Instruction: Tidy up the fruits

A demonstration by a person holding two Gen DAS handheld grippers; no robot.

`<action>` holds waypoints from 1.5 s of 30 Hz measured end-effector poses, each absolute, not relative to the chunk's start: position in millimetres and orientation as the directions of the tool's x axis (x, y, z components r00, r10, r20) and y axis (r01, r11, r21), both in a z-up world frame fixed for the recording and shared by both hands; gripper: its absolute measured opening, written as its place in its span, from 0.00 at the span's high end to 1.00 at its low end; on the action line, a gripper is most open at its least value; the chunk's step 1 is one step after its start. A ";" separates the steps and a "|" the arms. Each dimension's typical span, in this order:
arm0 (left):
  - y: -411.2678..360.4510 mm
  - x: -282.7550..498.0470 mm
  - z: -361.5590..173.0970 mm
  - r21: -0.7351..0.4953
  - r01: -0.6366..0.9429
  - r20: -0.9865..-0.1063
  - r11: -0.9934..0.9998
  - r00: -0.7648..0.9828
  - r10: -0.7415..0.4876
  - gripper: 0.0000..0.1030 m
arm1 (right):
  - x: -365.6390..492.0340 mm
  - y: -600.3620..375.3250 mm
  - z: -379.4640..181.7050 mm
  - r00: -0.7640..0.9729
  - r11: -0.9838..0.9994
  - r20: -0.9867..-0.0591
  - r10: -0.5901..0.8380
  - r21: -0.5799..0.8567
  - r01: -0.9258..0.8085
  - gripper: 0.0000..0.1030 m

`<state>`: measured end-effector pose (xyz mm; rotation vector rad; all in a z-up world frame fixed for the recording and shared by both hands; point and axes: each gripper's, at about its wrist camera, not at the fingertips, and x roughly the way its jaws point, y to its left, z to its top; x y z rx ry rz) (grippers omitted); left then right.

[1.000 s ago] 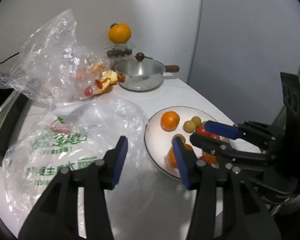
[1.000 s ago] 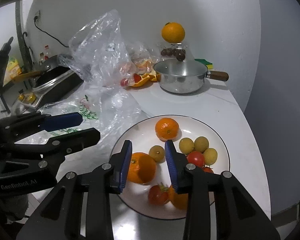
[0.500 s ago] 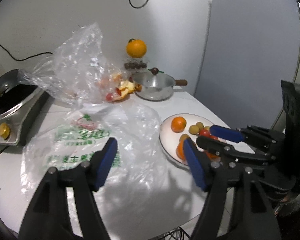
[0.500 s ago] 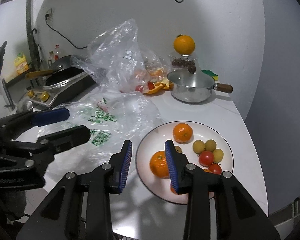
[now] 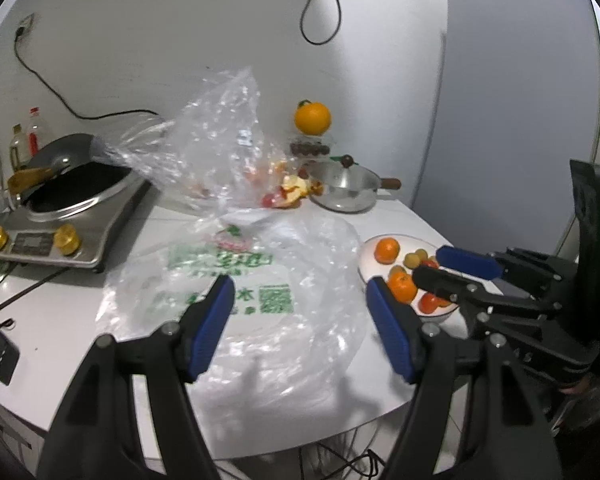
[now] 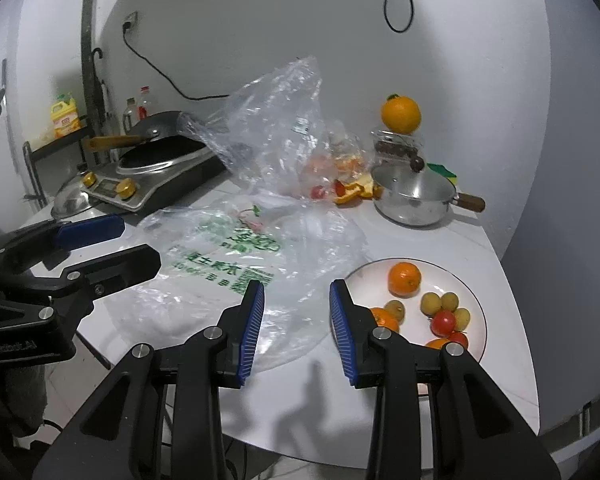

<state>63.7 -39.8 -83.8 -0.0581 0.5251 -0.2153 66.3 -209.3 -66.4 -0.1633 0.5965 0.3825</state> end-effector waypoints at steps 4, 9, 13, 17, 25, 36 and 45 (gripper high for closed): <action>-24.8 49.2 -77.5 -0.114 0.158 -0.467 0.981 0.863 -0.193 0.32 | 56.6 -199.8 -58.8 0.766 0.912 -0.560 0.314 -0.046 -0.408 0.65; -12.3 30.6 -62.5 -0.121 0.142 -0.417 0.982 0.891 -0.180 0.20 | 45.0 -192.5 -45.7 0.784 0.910 -0.531 0.322 -0.054 -0.410 0.65; -5.6 18.3 -46.8 -0.113 0.129 -0.375 0.985 0.912 -0.163 0.20 | 33.7 -189.8 -29.2 0.808 0.912 -0.488 0.331 -0.054 -0.406 0.48; -0.6 12.7 -31.4 -0.103 0.121 -0.340 0.987 0.929 -0.149 0.11 | 26.3 -188.3 -9.2 0.836 0.918 -0.439 0.328 -0.061 -0.392 0.45; 9.6 5.2 6.5 -0.088 0.087 -0.246 0.992 0.963 -0.107 0.08 | 18.3 -192.9 34.6 0.883 0.925 -0.331 0.333 -0.067 -0.374 0.38; 18.3 7.3 39.0 -0.104 0.008 -0.165 0.995 0.986 -0.025 0.06 | 18.8 -200.0 61.2 0.911 0.932 -0.259 0.321 -0.086 -0.352 0.38; 13.4 6.9 44.0 -0.078 0.019 -0.129 0.997 0.991 -0.029 0.05 | 23.1 -203.0 61.9 0.915 0.937 -0.261 0.306 -0.087 -0.339 0.37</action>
